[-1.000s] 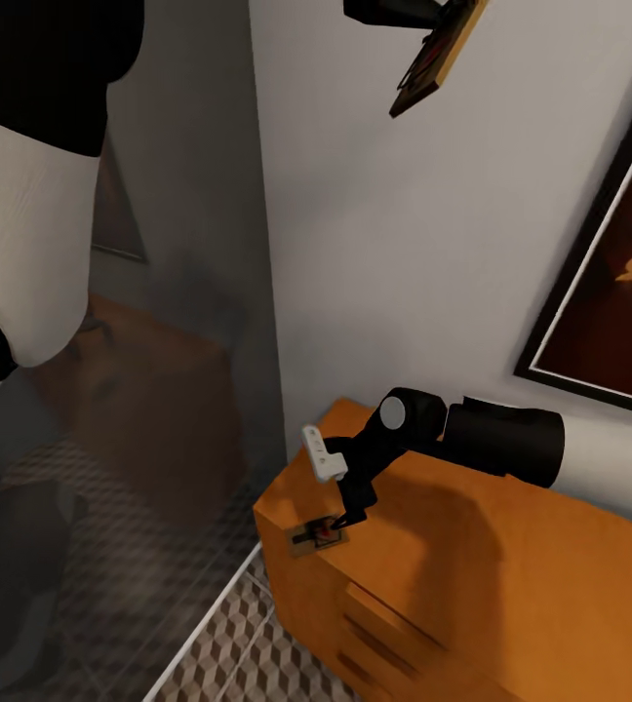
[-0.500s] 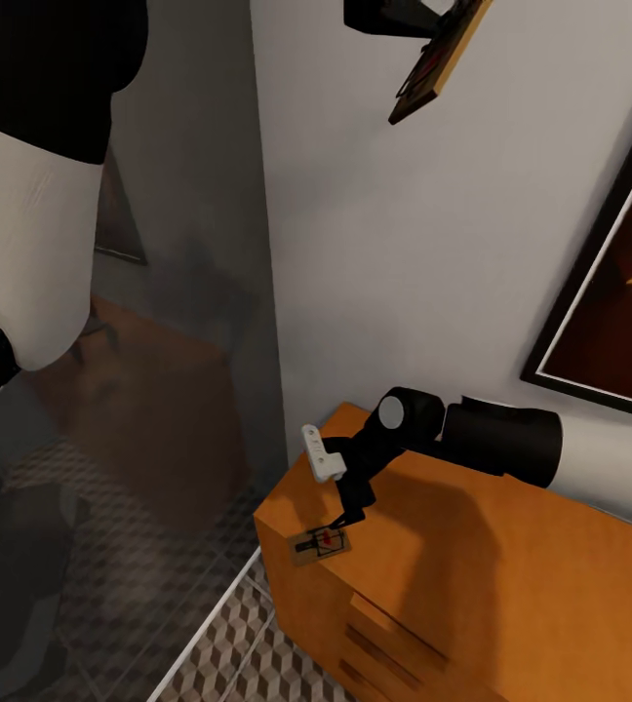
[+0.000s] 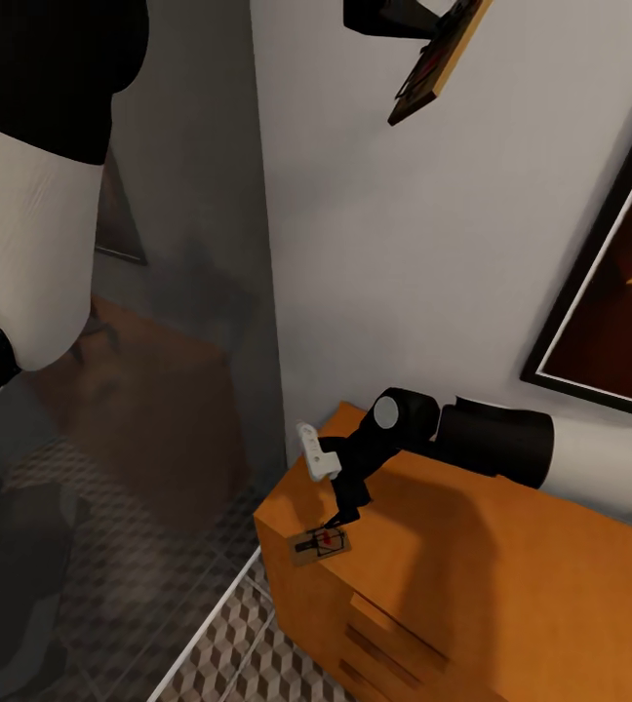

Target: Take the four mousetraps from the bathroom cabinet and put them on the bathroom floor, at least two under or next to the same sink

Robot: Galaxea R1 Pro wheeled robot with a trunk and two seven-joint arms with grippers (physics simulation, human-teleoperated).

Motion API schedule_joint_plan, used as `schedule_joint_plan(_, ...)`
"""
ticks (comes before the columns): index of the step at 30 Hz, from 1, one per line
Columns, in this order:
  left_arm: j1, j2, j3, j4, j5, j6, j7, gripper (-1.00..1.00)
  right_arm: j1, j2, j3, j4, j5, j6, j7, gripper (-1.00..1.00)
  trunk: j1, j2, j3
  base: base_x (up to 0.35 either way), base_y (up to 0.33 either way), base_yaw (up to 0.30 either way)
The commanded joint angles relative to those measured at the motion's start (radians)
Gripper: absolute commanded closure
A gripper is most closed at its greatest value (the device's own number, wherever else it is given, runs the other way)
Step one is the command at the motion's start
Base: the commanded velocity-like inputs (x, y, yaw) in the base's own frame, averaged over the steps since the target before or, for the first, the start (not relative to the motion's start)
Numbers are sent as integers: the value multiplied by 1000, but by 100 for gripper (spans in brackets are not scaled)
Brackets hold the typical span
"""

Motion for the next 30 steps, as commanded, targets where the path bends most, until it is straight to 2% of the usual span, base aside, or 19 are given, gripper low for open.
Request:
schedule_joint_plan(1,-1,0,0,0,8,2,7,100,0,13,-4,12,-9,9,-3,-100,0,-1,-1,0,0,0)
schedule_joint_plan(4,-1,0,0,0,8,2,7,100,3,46,-16,59,-11,11,-3,-100,0,-1,-1,0,0,0)
schedule_joint_plan(6,-1,0,0,0,8,2,7,100,16,82,-22,121,-11,11,-3,-100,0,-1,-1,0,0,0)
schedule_joint_plan(8,-1,0,0,0,8,2,7,100,30,106,-24,156,-10,11,-4,-100,0,-1,-1,0,0,0)
schedule_joint_plan(11,-1,1,0,0,8,2,8,100,62,130,-25,190,-7,10,-6,-100,0,-1,-1,0,0,0)
schedule_joint_plan(21,-1,2,0,0,8,2,8,100,101,142,-25,233,-5,3,-9,-100,0,-1,-1,0,0,0)
schedule_joint_plan(30,-1,1,0,0,8,2,8,100,108,161,-24,248,-4,4,-9,-100,0,-1,-1,0,0,0)
